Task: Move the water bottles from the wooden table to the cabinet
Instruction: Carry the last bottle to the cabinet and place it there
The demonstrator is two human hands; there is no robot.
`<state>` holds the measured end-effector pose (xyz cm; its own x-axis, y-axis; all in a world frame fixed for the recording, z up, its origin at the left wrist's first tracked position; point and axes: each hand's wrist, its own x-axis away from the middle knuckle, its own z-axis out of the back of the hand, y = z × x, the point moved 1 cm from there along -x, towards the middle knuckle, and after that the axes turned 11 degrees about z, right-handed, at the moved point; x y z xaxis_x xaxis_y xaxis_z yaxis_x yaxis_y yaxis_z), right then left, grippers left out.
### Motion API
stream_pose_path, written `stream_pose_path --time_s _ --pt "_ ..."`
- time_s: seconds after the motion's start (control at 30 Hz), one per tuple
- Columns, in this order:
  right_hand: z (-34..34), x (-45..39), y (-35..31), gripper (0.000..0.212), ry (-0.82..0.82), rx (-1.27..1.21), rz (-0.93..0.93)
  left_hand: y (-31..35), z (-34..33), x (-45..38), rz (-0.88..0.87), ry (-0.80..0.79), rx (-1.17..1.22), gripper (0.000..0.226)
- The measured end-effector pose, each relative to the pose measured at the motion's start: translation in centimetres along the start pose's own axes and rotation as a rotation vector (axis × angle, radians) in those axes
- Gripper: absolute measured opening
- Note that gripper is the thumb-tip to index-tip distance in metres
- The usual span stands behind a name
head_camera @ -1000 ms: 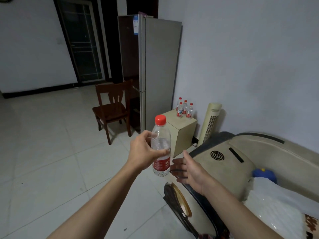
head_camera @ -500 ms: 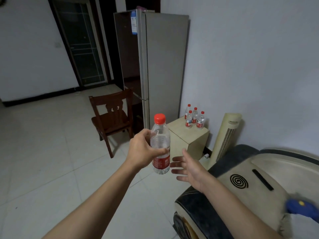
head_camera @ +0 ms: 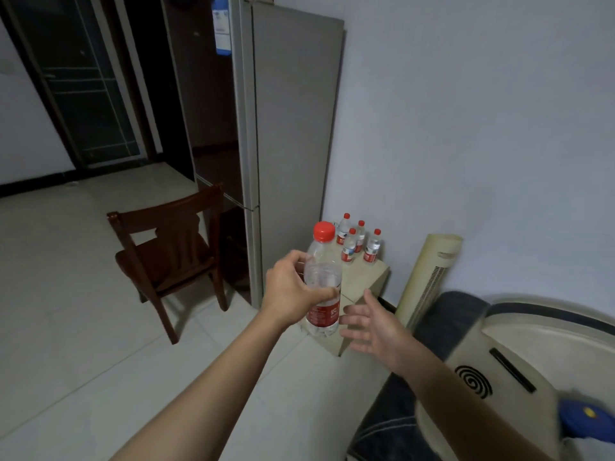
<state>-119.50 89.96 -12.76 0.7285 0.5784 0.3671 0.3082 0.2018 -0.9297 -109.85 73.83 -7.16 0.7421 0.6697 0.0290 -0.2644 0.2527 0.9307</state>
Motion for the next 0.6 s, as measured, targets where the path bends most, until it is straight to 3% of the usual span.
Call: stream_pose_path --time_s 0.3,0.6 --pt "-1.8 -10.1 -2.9 0.063 0.143 -0.031 -0.069 -1.0 -0.4 -12.8 -0.003 -0.154 0.008 0.051" --pt "2.4 -24.1 -4.7 0.066 0.21 -0.19 -0.063 -0.1 -6.5 -27.5 -0.014 -0.254 -0.076 0.052"
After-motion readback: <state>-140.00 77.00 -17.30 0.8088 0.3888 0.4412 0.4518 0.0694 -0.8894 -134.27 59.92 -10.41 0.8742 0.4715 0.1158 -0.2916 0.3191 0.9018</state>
